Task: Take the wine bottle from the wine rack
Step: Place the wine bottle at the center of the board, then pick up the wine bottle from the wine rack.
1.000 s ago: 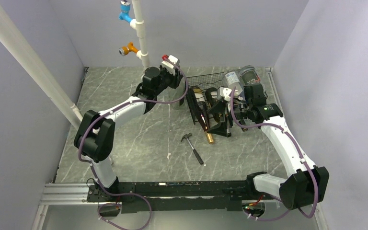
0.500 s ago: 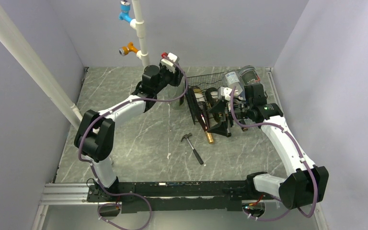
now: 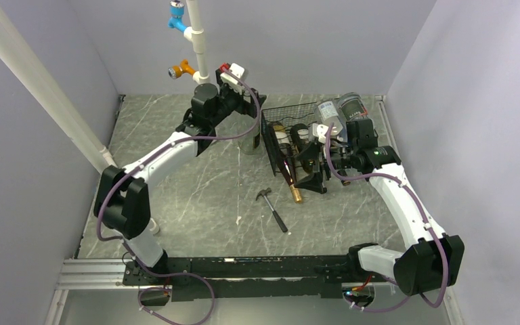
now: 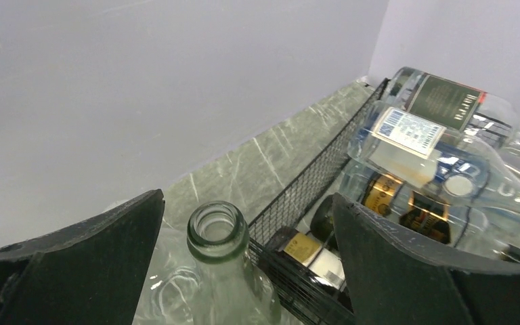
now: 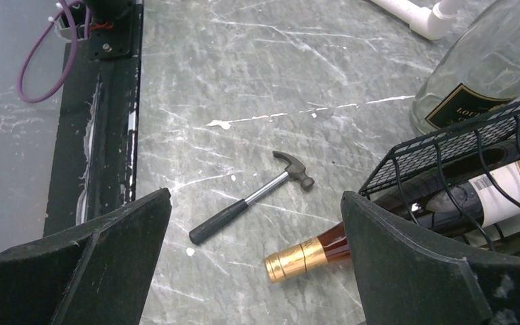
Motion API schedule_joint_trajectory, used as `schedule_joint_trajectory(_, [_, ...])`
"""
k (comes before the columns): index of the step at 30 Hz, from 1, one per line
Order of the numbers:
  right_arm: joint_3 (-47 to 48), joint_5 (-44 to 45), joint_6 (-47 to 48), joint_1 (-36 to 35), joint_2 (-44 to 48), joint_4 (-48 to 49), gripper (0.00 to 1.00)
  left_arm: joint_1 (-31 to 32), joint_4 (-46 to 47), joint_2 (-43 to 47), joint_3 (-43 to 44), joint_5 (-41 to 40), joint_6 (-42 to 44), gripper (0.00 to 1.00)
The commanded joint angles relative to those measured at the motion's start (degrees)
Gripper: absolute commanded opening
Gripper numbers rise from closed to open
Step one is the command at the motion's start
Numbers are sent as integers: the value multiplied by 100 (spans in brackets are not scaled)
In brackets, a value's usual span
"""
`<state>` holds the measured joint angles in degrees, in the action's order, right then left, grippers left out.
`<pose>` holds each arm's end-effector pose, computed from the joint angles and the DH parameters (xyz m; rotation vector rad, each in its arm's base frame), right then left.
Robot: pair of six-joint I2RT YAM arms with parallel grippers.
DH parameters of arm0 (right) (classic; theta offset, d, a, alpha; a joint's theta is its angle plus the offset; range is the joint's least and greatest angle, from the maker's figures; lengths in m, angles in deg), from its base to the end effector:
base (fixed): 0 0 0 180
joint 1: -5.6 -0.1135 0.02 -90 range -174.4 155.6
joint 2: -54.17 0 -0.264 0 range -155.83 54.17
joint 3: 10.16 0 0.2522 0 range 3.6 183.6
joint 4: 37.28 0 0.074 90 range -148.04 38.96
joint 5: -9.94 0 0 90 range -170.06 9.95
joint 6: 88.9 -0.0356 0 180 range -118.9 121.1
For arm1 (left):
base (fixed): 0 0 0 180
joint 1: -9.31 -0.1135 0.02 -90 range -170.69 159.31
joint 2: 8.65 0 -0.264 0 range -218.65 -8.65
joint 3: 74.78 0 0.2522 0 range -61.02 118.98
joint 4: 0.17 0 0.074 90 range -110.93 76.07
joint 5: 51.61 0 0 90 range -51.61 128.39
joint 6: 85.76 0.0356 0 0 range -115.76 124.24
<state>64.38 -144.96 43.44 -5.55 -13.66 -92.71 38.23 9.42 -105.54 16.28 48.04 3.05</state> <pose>0.2191 0.0760 0.3205 -1.3132 1.5532 1.0111 0.3572 -0.2042 0.3571 0.4988 1.4473 -0.5472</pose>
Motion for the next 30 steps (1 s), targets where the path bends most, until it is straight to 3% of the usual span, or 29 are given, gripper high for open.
schedule_joint_trajectory(1, [104,-121,425,40,31,-253,99,-108,-494,690,328,380,-305,99])
schedule_joint_trajectory(8, [171,-83,836,177,85,-613,100,-269,-1913,1379,448,1114,-634,100])
schedule_joint_trajectory(11, [162,-96,904,368,202,-690,100,-329,-2183,1780,112,1253,-734,100])
schedule_joint_trajectory(22, [369,24,228,1089,386,-537,100,-370,-1924,3092,-1559,1396,-650,100])
schedule_joint_trajectory(30, [1075,253,-755,1089,-337,-824,100,-370,-1664,3296,-2213,1524,-842,99])
